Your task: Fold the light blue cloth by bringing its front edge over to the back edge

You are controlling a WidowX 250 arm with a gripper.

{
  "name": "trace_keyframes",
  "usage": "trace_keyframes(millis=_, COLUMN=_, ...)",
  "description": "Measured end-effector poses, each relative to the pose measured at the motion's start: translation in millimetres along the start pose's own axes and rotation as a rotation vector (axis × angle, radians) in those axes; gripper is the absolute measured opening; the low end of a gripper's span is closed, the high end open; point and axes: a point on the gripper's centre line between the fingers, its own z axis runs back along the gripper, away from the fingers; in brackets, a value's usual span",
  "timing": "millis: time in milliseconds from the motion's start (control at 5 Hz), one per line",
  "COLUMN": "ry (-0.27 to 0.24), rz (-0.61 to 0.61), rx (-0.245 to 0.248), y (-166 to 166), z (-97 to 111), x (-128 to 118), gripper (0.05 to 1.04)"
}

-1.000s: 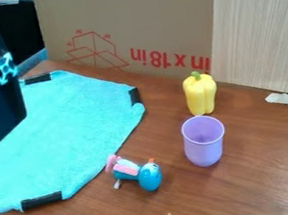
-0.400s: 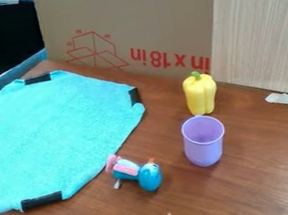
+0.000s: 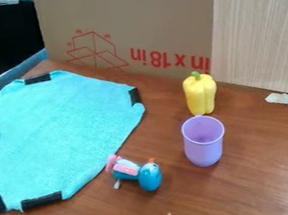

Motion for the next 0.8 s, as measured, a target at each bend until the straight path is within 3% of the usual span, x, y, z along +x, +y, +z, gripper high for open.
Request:
trace_keyframes(millis=400, ry=-0.109, rz=-0.153, rx=0.034, y=22.1, z=-47.0, x=10.5, gripper=1.0)
trace_keyframes(millis=800, ry=-0.039, rz=-0.151, rx=0.027, y=48.9, z=-92.8, x=16.8, gripper=1.0)
